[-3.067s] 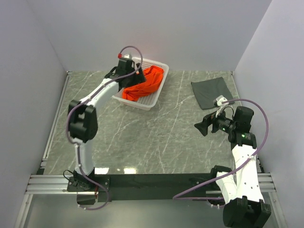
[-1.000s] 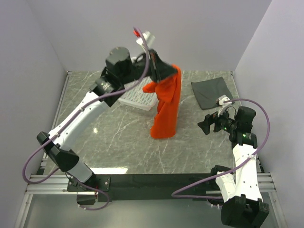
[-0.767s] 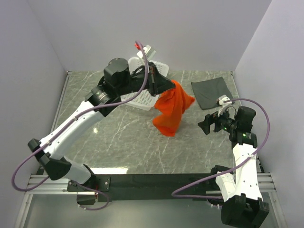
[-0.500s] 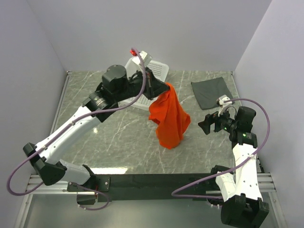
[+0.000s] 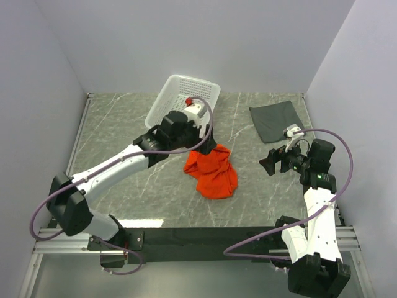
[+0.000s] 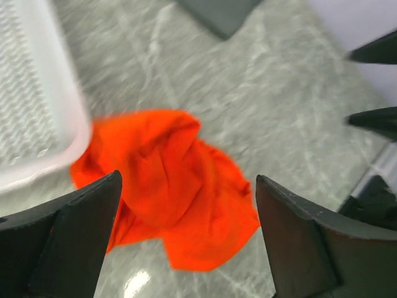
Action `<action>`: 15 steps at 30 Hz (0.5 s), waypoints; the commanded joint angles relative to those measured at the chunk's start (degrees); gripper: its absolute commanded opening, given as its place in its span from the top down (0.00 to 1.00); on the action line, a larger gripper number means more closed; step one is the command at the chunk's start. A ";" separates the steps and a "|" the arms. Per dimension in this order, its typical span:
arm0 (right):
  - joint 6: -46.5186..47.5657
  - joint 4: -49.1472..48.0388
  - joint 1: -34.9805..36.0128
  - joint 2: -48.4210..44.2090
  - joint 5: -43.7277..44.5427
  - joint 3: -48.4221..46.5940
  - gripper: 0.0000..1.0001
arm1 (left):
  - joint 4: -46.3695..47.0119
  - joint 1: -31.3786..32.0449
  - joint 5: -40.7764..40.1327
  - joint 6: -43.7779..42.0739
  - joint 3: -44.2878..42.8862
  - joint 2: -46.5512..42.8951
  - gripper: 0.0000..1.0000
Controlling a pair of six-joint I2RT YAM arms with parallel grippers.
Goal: Fold and stack the t-shirts
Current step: Move the tshirt to the center of the board
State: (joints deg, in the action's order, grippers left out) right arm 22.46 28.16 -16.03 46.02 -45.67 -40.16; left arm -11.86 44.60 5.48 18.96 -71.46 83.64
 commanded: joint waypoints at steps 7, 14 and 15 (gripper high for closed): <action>0.92 -0.83 -0.58 0.03 -0.38 -0.88 0.01 | -0.52 -10.75 -17.23 16.08 2.12 -1.04 0.02; 1.01 -0.74 -0.49 -0.05 -0.47 -0.97 0.01 | -9.50 -13.57 -24.55 27.60 -2.89 2.41 0.06; 1.01 -0.74 -0.49 0.03 -0.47 -0.97 0.01 | -10.54 -13.75 -25.77 29.10 -2.55 2.24 0.09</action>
State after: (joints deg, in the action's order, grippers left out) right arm 22.65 28.21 -16.08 46.02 -45.69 -40.16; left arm -19.09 30.63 -16.08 41.12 -71.09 86.83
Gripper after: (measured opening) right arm 0.991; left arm 0.924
